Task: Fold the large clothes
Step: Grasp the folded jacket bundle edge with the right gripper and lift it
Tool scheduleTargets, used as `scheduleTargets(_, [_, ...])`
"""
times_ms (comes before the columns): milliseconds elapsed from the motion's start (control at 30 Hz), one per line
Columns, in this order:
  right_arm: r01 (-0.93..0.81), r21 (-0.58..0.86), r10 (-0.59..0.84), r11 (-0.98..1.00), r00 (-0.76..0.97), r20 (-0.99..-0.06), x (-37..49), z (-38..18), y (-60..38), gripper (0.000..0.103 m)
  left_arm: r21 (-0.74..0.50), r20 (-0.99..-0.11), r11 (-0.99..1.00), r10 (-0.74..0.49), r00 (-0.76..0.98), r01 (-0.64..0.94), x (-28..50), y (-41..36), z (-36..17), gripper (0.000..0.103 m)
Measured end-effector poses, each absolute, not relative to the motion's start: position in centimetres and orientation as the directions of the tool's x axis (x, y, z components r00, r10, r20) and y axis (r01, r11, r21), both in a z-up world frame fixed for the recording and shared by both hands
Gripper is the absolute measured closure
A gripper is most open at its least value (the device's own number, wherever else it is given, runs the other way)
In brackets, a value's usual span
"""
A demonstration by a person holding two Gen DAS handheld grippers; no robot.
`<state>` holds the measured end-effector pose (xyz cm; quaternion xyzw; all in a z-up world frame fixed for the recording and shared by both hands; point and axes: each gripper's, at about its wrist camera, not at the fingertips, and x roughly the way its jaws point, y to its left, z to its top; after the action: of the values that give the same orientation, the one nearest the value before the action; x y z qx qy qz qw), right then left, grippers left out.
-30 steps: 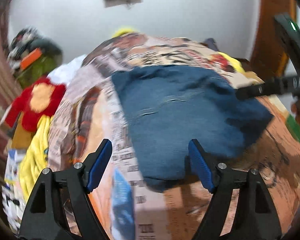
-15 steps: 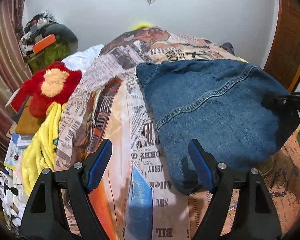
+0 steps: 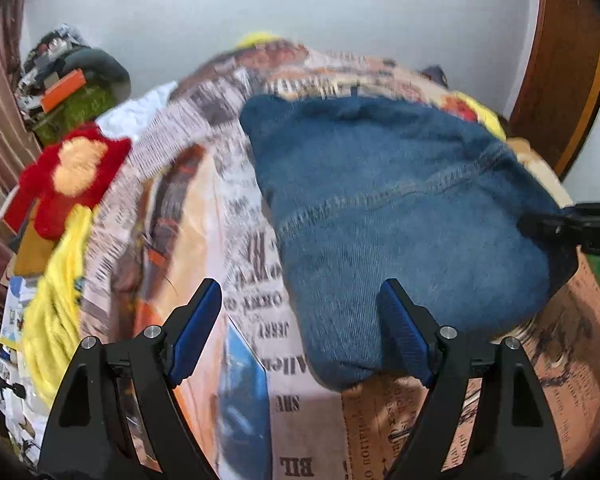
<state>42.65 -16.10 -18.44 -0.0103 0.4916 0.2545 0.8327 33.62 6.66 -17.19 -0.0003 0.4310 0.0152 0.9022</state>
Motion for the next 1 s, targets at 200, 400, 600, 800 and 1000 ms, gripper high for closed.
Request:
scheduleTargets(200, [-0.476, 0.177, 0.393, 0.861, 0.405, -0.825, 41.7, -19.4, -16.4, 0.086, -0.013, -0.778, 0.999, 0.014, 0.628, -0.039, 33.5, 7.0, -18.6, 0.013])
scheduleTargets(400, [-0.485, 0.185, 0.399, 0.855, 0.385, -0.832, 41.2, -18.9, -17.4, 0.086, -0.003, -0.775, 0.999, 0.022, 0.632, -0.039, 33.3, 6.9, -18.8, 0.013])
scheduleTargets(600, [-0.483, 0.124, 0.348, 0.867, 0.407, -0.844, 40.3, -17.7, -18.8, 0.086, 0.022, -0.767, 0.999, 0.04, 0.64, -0.036, 33.1, 6.6, -18.9, 0.013])
scheduleTargets(800, [-0.427, 0.125, 0.328, 0.896, 0.446, -0.832, 41.5, -15.3, -21.0, 0.086, -0.017, -0.785, 0.999, 0.013, 0.619, -0.043, 33.8, 7.4, -18.2, 0.014])
scheduleTargets(1000, [-0.449, 0.145, 0.378, 0.882, 0.49, -0.785, 44.2, -12.5, -18.3, 0.086, -0.014, -0.739, 0.998, 0.031, 0.673, -0.06, 35.5, 8.2, -15.4, 0.014])
